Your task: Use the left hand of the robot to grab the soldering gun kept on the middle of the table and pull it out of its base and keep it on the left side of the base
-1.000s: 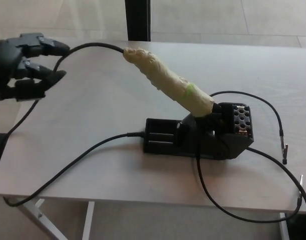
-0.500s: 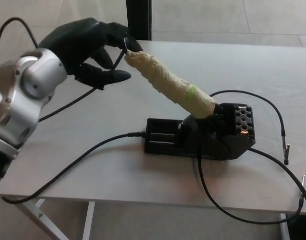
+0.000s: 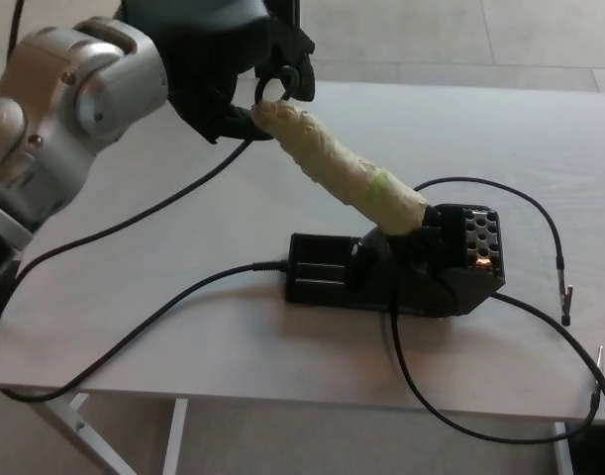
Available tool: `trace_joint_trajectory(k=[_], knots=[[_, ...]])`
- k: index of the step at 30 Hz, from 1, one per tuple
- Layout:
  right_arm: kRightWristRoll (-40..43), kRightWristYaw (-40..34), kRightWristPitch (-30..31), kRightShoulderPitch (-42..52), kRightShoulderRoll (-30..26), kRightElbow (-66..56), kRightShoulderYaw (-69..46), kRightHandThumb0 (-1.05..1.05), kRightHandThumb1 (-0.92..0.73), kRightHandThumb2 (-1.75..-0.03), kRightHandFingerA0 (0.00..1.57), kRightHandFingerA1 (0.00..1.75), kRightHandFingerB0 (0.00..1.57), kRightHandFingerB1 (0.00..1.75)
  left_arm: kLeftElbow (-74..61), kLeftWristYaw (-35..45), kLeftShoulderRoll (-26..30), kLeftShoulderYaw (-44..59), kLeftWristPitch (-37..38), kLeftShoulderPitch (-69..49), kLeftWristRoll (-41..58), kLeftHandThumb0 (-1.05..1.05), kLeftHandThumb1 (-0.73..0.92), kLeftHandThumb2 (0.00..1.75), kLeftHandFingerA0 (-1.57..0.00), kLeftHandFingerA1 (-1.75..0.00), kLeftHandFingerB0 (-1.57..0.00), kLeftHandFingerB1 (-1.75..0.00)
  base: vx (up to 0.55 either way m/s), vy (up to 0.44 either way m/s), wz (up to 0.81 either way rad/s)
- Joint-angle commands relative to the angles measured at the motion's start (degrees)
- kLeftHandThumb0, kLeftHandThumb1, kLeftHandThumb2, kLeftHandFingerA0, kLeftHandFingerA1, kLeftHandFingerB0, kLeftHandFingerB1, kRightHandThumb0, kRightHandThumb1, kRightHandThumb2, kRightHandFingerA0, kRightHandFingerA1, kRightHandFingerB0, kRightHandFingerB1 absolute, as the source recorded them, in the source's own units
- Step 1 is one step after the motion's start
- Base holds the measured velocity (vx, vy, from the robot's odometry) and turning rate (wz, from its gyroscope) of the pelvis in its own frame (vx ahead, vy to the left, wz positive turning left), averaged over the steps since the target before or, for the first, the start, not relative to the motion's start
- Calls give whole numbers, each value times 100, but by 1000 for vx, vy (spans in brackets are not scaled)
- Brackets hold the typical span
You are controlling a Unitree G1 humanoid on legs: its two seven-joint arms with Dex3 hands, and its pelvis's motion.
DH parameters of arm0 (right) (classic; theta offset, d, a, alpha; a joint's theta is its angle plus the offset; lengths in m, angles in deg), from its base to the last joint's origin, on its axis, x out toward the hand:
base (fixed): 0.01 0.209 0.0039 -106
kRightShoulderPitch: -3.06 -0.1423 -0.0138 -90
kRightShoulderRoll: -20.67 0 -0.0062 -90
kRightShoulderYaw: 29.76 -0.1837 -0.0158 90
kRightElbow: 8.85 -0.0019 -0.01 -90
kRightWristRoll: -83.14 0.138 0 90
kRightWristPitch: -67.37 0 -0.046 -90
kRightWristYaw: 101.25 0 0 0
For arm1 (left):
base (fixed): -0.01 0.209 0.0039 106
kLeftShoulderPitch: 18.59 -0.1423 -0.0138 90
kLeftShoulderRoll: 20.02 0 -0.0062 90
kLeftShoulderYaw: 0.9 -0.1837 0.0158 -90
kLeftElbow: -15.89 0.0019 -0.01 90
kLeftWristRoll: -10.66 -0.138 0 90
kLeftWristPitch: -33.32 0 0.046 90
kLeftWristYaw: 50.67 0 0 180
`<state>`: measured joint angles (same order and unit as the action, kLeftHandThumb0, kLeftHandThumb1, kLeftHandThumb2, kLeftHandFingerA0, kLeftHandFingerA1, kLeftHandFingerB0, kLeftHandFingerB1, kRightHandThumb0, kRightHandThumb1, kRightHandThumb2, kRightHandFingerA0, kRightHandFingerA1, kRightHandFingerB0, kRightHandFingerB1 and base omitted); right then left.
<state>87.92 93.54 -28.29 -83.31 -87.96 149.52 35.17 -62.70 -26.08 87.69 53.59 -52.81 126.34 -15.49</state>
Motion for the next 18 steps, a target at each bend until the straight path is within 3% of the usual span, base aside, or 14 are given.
trace_joint_trajectory(k=[1,7,9,10,12,13,14,16,17,18], knots=[[130,123,-178,35,-340,-2,-49,-105,-46,-97,76,148,1,163,-454,949,545,-75,1003,285,-425,-45,66,59,-86,-88,-68,-52,0,0,0],[142,173,-232,52,-373,41,-51,-105,-46,-95,80,145,0,160,-840,1359,854,156,1085,-82,-4,-43,67,59,-86,-96,-71,-55,0,0,0],[148,161,-204,58,-380,21,-56,-105,-40,-104,91,137,0,167,-963,1479,943,196,1089,-178,24,-44,66,59,-90,-96,-74,-55,0,0,0],[122,132,-199,41,-383,37,-34,-105,-45,-96,85,142,0,161,-1003,1439,1013,226,1199,-252,-3,-45,65,58,-87,-87,-71,-53,0,0,0],[110,115,-193,35,-392,51,-21,-105,-45,-96,85,142,0,161,-1064,1467,1058,260,1282,-306,-76,-45,65,58,-87,-87,-71,-53,0,0,0],[94,103,-183,37,-394,25,0,-105,-45,-97,87,141,0,161,-1087,1564,1059,302,1213,-338,-33,-43,65,58,-89,-107,-72,-54,0,0,0],[163,139,-162,20,-381,51,-57,-105,-43,-93,105,129,1,160,-1078,1574,1048,335,1237,-345,-48,-42,65,58,-89,-103,-72,-54,0,0,0],[118,131,-188,8,-396,88,-15,-105,-44,-97,80,146,0,160,-1133,1704,1013,448,1160,-376,7,-40,64,65,-88,-113,-68,-55,0,0,0],[135,138,-172,5,-395,86,-25,-105,-43,-96,86,144,0,162,-1153,1715,1002,509,1178,-404,46,-39,63,66,-88,-122,-69,-56,0,0,0],[131,131,-161,1,-401,86,-18,-105,-43,-96,87,142,0,160,-1183,1770,994,561,1161,-421,81,-38,63,67,-87,-117,-68,-57,0,0,0]])
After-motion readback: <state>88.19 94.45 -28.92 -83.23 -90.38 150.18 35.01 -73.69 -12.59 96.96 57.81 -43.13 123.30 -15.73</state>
